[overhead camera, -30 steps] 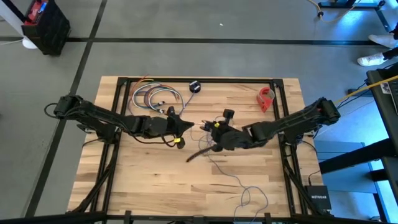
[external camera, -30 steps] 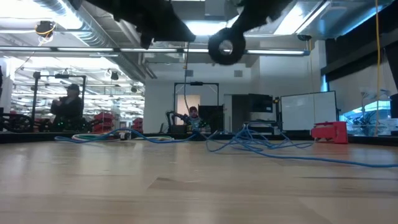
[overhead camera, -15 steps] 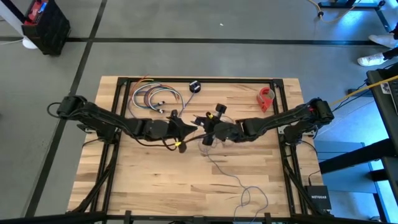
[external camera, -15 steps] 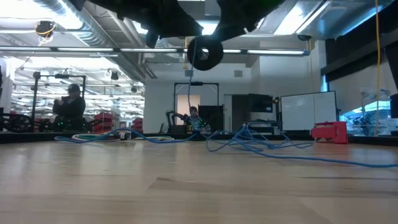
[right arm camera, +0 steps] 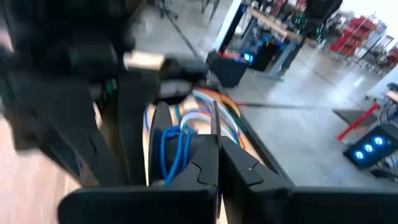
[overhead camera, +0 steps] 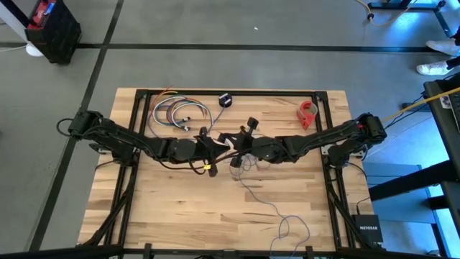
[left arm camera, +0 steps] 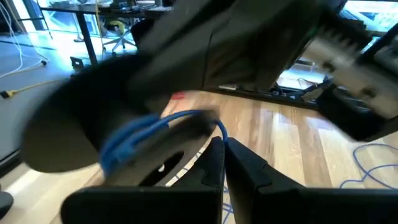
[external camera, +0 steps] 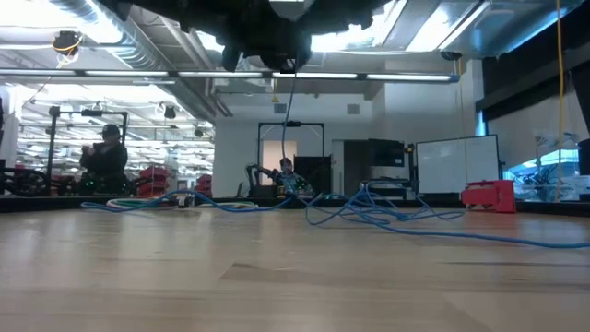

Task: Coil cords
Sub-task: Coil the blue wire onto the black spool

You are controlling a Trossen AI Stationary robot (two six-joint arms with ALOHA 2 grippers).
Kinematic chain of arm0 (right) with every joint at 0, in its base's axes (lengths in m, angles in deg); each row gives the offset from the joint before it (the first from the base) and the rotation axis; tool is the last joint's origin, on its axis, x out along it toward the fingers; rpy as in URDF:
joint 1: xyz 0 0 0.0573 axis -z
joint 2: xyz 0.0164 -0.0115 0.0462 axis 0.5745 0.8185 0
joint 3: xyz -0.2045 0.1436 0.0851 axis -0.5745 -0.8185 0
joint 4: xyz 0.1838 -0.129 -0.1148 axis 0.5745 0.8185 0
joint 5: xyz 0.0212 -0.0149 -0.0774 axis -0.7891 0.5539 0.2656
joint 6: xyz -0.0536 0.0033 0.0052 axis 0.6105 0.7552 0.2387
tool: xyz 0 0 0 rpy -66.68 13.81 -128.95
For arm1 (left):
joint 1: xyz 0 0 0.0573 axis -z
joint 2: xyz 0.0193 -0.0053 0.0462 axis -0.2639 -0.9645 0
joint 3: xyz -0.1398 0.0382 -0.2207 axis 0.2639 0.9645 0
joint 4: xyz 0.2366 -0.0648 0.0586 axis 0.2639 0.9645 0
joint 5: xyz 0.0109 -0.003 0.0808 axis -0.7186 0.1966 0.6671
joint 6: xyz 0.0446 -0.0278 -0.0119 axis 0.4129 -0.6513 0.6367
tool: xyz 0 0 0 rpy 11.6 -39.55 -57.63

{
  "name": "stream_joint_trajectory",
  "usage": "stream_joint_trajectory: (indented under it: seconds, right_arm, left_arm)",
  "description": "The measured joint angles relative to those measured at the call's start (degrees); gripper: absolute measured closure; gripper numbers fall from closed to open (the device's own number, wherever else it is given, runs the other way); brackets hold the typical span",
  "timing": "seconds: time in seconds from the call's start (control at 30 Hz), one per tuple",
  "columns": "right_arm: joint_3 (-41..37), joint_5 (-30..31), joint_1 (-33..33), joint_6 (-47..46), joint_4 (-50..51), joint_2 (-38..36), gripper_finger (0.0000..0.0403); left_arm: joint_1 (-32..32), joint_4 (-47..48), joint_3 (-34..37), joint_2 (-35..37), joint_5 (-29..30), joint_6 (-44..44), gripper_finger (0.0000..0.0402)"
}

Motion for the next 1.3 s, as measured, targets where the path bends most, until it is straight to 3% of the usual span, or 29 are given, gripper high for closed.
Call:
stream_joint_trajectory:
  seconds: [0.17, 0.87, 1.3]
  right_arm:
    - [-0.04, -0.28, -0.09, 1.86, -4.17, -1.23, 0.04]
    - [1.49, 0.25, -4.33, 6.43, -4.42, -15.52, 0.04]
    - [1.62, -2.59, -6.91, 1.73, 15.35, -15.42, 0.04]
  left_arm:
    - [0.0, -0.36, -0.14, 0.06, 0.4, 0.0, 0.0401]
    - [-0.04, 0.53, -0.09, 0.02, -0.06, 2.54, 0.0396]
    - [-3.61, 9.93, 0.08, 0.65, 4.26, 1.24, 0.0401]
